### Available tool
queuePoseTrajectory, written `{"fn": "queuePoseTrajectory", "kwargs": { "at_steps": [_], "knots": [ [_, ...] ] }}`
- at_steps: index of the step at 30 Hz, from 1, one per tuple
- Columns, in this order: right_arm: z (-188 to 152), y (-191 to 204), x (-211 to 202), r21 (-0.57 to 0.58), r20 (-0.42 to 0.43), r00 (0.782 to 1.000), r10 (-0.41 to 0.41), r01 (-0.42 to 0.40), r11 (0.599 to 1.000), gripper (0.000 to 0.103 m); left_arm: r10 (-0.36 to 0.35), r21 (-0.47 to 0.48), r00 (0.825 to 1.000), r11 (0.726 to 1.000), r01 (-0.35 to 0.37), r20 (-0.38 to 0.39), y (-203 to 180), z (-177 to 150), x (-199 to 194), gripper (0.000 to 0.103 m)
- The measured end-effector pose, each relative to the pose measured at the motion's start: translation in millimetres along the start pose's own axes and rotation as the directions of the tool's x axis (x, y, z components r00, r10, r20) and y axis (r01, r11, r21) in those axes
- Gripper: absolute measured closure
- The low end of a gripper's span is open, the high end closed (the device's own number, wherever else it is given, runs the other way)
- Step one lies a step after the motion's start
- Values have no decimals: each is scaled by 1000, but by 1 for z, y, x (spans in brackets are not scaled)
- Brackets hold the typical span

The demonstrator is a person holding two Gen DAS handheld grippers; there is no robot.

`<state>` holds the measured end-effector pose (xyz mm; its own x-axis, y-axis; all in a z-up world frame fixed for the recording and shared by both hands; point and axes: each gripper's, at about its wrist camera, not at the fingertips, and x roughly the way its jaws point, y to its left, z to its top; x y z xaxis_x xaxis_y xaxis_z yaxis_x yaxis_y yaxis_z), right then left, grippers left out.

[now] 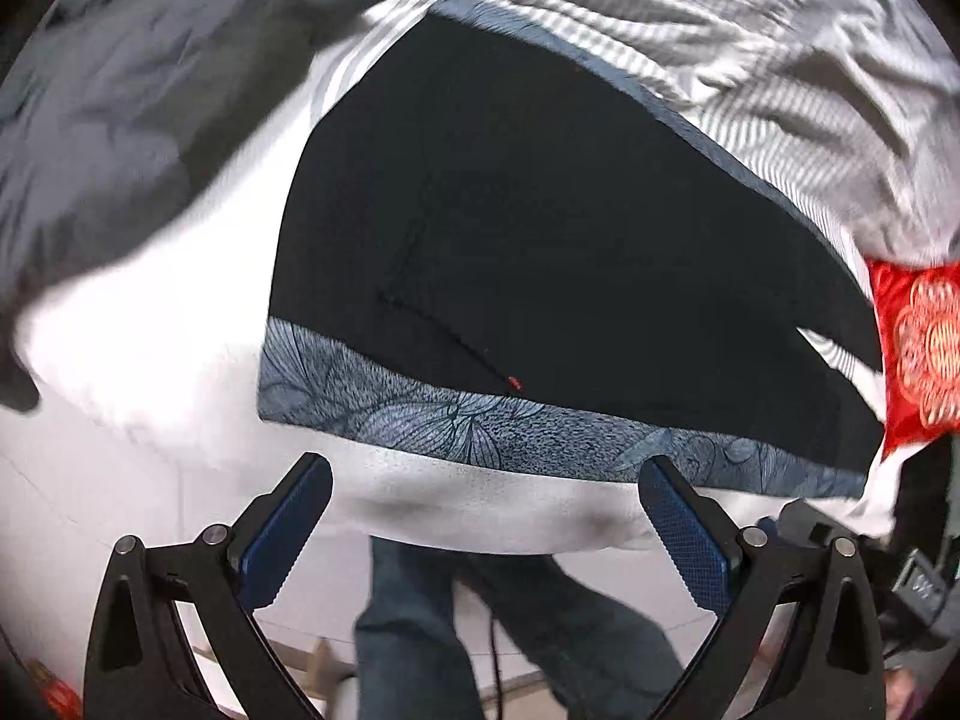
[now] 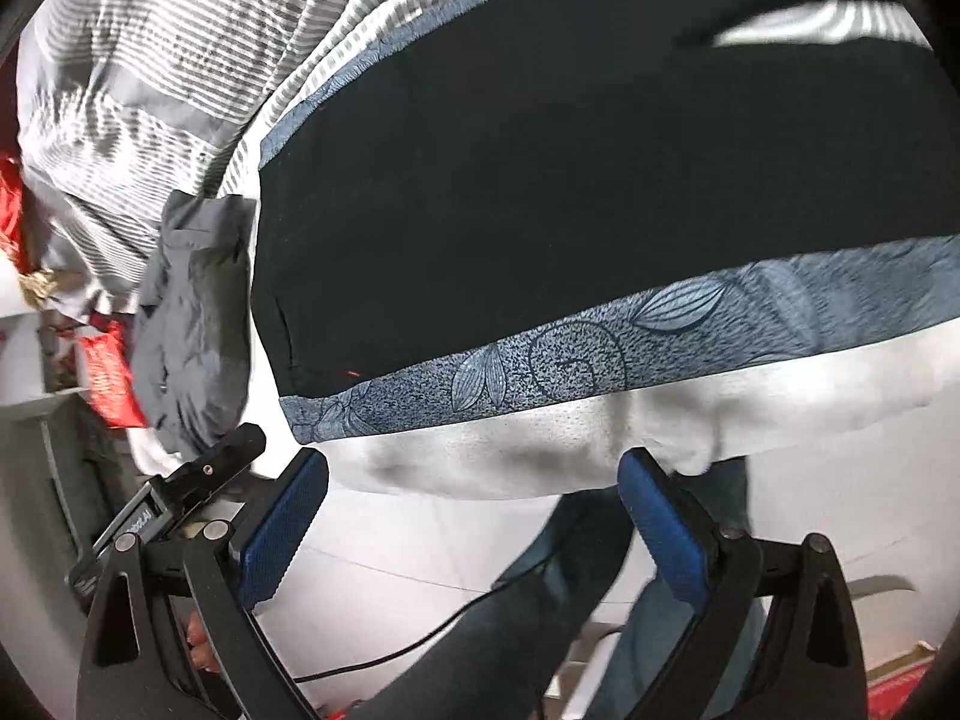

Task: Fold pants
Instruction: 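Grasp the patterned band edge of the black trousers with both grippers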

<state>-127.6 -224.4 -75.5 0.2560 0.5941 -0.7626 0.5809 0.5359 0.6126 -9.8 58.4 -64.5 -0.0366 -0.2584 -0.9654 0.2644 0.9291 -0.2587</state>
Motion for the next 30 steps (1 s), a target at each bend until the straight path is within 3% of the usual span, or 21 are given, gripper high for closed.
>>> {"fn": "queuePoseTrajectory", "kwargs": {
  "at_steps": [6, 13, 19, 23, 27, 30],
  "knots": [
    [4, -32, 33, 49, -32, 993, 113, -111, 993, 10, -61, -102, 998, 993, 63, 28, 16, -11, 27, 0],
    [4, -55, 65, 58, -48, 977, 208, -206, 977, 23, -106, -186, 992, 976, 116, 62, 37, -19, 47, 0],
    [10, -69, 66, 93, 18, 968, 250, -250, 964, 23, -107, -183, 992, 976, 118, 68, 45, -23, 58, 0],
    [23, -71, 61, 107, 74, 951, 301, -307, 946, 23, -116, -208, 991, 970, 129, 72, 51, -20, 64, 0],
    [35, -67, 64, 124, 71, 940, 332, -339, 933, 26, -132, -242, 988, 959, 146, 75, 57, -20, 68, 0],
    [40, -68, 66, 168, 54, 928, 369, -372, 913, 58, -128, -246, 989, 959, 143, 75, 58, -20, 68, 0]
  ]
}}
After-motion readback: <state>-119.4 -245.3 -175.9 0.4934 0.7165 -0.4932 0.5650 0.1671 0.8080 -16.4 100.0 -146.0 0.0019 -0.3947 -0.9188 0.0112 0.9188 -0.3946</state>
